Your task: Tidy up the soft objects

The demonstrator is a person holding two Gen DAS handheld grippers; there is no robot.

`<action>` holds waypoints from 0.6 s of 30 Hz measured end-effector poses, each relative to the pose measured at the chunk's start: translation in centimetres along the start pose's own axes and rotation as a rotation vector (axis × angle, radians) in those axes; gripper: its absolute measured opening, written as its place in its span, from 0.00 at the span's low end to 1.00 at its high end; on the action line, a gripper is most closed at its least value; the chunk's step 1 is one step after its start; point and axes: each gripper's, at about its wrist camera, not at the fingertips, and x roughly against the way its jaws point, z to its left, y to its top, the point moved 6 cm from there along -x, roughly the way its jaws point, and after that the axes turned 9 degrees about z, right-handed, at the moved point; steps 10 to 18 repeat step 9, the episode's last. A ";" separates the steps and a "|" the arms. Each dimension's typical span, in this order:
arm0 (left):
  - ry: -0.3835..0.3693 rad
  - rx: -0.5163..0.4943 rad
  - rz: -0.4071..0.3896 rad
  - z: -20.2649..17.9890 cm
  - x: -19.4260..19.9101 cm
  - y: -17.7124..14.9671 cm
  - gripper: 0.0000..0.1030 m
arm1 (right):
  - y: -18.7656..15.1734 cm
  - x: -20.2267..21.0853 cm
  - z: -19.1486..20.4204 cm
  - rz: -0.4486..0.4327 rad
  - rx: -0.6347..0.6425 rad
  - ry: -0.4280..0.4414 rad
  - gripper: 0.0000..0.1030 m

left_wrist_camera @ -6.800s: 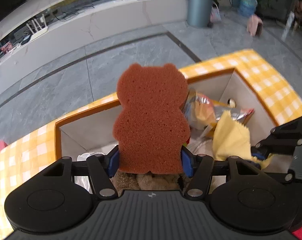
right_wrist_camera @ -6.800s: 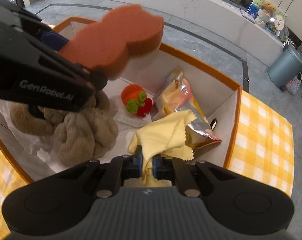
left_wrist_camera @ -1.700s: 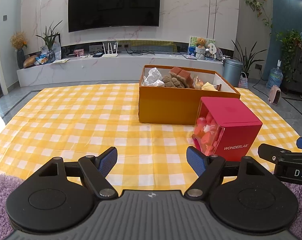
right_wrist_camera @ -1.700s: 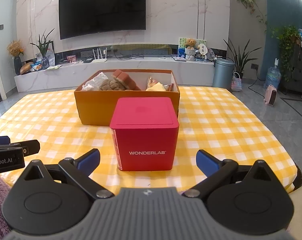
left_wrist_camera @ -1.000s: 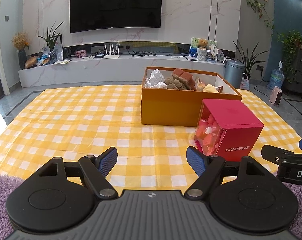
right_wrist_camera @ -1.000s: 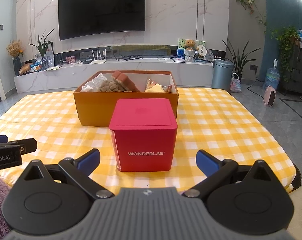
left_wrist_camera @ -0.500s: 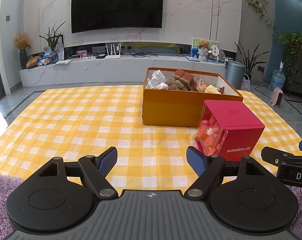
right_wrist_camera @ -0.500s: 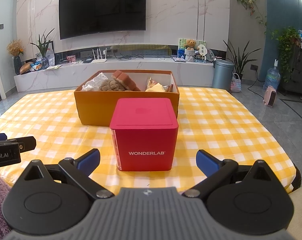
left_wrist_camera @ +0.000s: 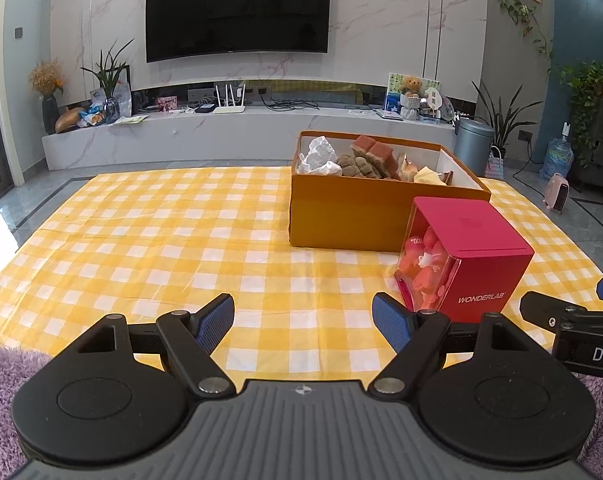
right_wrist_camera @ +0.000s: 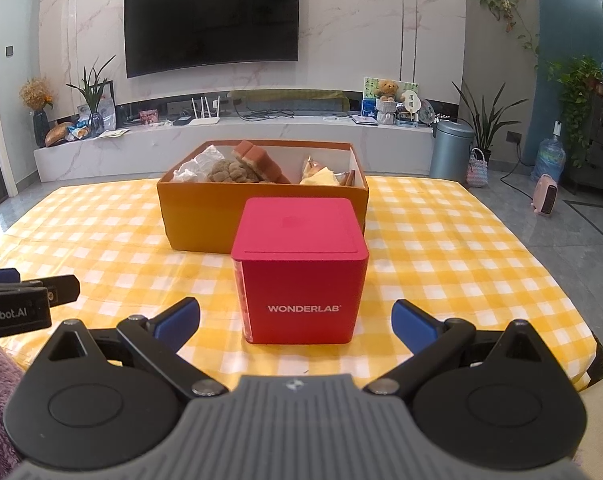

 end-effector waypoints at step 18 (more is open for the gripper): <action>0.004 -0.013 -0.005 0.1 0.0 0.0 0.90 | 0.0 -0.1 0.7 0.011 0.014 0.009 0.97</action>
